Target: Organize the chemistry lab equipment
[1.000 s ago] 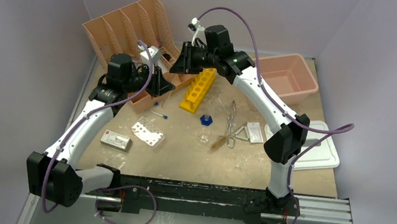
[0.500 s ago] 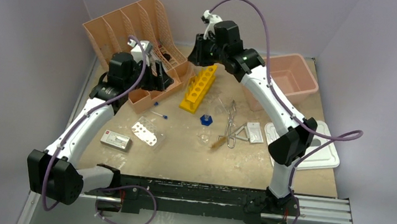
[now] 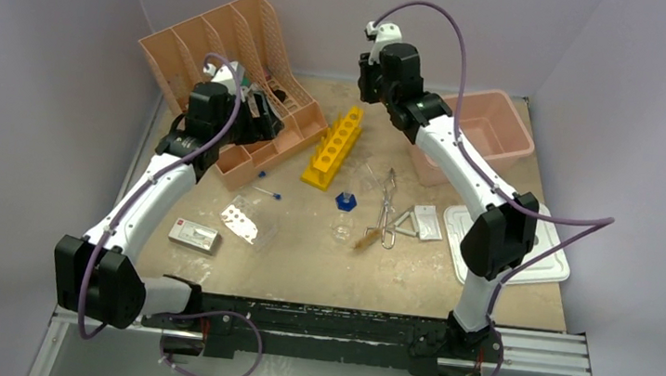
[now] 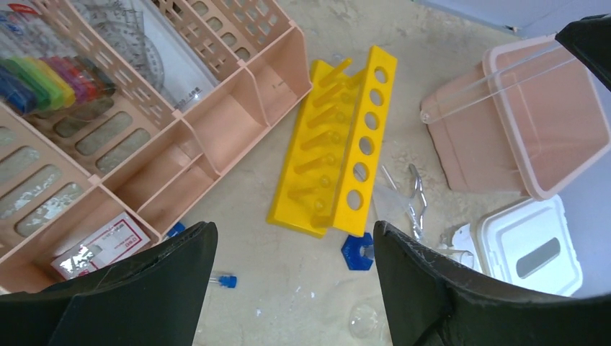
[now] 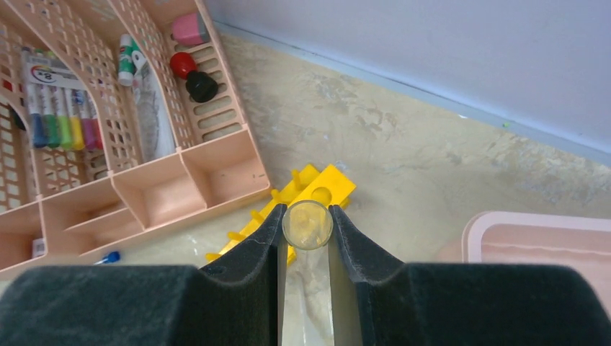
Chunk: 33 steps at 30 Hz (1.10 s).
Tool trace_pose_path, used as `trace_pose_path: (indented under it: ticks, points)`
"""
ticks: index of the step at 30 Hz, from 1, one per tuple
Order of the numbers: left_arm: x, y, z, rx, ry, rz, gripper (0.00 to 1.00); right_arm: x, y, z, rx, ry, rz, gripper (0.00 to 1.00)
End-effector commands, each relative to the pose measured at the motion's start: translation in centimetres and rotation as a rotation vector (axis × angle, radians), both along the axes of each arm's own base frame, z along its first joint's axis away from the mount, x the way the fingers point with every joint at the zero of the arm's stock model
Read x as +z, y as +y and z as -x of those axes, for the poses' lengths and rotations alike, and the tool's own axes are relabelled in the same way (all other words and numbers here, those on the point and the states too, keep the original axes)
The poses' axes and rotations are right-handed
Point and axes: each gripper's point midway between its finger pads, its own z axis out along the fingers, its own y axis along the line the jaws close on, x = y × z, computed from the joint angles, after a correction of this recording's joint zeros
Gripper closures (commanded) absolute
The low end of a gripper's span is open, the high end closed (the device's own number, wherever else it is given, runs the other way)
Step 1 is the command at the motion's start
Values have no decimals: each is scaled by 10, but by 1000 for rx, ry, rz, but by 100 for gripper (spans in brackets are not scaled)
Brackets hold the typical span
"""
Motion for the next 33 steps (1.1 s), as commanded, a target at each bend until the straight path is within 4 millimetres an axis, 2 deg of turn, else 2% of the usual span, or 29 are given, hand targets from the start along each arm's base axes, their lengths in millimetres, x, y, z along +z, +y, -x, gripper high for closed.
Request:
trace_pose_path:
  ticks: [1,6,10,23,33]
  points:
    - [33,9,-10,43,-113,-18,22,21,2,-18,-22,-143,-12,84]
    - [41,7,-13,36,-167,4,22,31,4,-29,-21,-204,-26,85]
    - [40,6,-15,32,-169,-2,22,26,7,-34,-7,-233,-11,85]
    - [35,0,-13,-10,-154,1,22,-13,15,-51,2,-218,-22,86]
    - [30,1,-6,-18,-139,-3,22,-42,11,-53,0,-200,10,87]
